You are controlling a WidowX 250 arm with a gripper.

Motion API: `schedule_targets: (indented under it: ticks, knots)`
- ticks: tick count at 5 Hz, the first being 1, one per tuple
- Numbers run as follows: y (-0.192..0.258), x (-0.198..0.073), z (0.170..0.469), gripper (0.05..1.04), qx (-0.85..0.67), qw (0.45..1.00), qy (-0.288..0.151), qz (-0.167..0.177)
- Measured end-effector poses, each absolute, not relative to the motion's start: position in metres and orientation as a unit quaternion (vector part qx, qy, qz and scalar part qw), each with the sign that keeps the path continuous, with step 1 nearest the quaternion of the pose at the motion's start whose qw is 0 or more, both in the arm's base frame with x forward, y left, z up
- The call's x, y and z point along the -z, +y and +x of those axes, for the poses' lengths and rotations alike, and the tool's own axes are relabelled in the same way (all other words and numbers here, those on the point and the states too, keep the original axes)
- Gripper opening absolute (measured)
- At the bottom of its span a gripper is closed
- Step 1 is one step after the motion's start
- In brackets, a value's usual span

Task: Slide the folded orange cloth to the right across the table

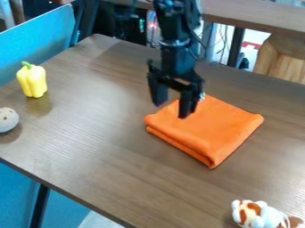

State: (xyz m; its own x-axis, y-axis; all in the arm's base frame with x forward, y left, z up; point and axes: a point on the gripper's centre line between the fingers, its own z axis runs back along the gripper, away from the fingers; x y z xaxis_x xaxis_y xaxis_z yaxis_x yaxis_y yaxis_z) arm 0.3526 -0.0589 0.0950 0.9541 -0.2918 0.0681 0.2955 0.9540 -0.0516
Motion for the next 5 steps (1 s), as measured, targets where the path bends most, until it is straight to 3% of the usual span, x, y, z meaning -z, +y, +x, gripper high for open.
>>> schedule_targets:
  ticks: [1, 2, 3, 5]
  knots:
    - [-0.026, -0.089, 0.307, 1.0, 0.153, 0.987, 0.029, 0.04]
    - [0.024, -0.074, 0.271, 1.0, 0.151, 0.984, 0.065, 0.073]
    - [0.075, -0.065, 0.252, 1.0, 0.142, 0.985, 0.074, 0.072]
    - [0.131, -0.076, 0.247, 1.0, 0.123, 0.987, 0.066, 0.079]
